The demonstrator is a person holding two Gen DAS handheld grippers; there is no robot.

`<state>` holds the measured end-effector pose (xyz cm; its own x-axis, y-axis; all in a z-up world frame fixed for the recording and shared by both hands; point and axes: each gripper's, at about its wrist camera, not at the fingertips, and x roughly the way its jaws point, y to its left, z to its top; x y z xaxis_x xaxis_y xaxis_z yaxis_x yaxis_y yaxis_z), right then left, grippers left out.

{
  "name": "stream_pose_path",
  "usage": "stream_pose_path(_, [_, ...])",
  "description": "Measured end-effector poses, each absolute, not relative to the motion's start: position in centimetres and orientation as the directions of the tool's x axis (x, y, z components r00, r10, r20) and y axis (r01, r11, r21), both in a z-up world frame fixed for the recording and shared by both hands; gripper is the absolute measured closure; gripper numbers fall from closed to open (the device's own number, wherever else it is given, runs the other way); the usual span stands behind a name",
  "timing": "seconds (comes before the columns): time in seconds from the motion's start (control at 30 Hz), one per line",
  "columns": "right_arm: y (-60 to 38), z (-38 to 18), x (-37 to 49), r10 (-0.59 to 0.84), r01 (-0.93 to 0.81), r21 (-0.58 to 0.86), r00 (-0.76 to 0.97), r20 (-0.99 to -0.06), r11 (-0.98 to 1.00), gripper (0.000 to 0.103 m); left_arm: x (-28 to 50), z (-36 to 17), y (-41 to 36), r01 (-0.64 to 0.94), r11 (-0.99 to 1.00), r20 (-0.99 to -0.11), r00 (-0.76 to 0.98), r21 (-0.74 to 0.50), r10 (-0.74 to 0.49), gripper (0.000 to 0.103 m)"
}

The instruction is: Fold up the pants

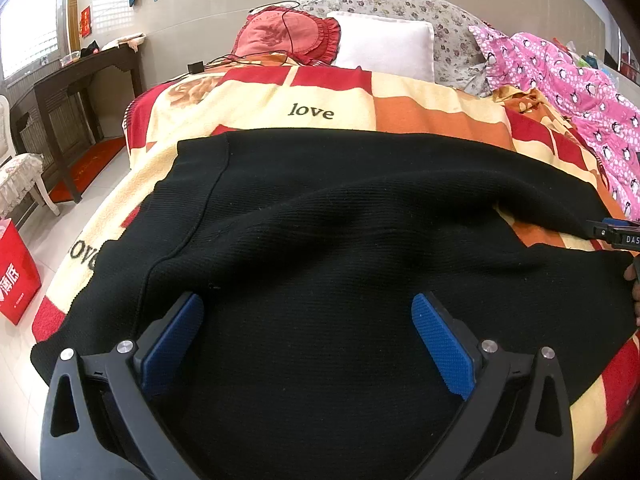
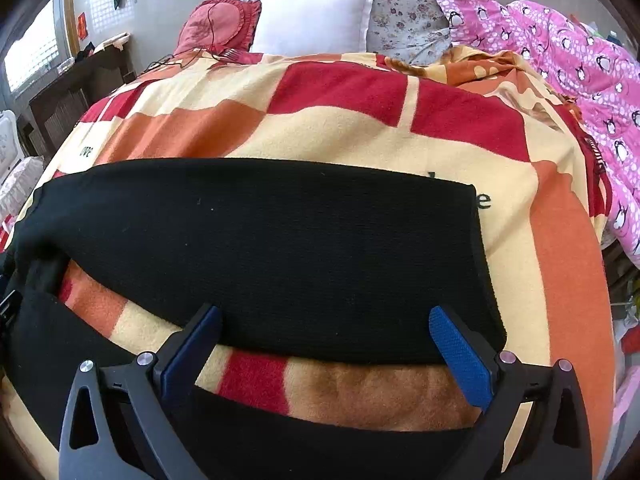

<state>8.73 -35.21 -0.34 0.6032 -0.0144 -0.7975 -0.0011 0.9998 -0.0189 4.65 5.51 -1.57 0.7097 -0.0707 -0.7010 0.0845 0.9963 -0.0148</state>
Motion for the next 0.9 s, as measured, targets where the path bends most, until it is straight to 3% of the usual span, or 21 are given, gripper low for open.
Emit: stream_pose_path(0.9, [-35.3,-0.2,8.39,-0.022,0.007,-0.023,0.611,-0.791,1.0,0.001,4.64,-1.65,5.66,0.091,0.996,-0.69,0.719,-0.018,-0.078,0.0])
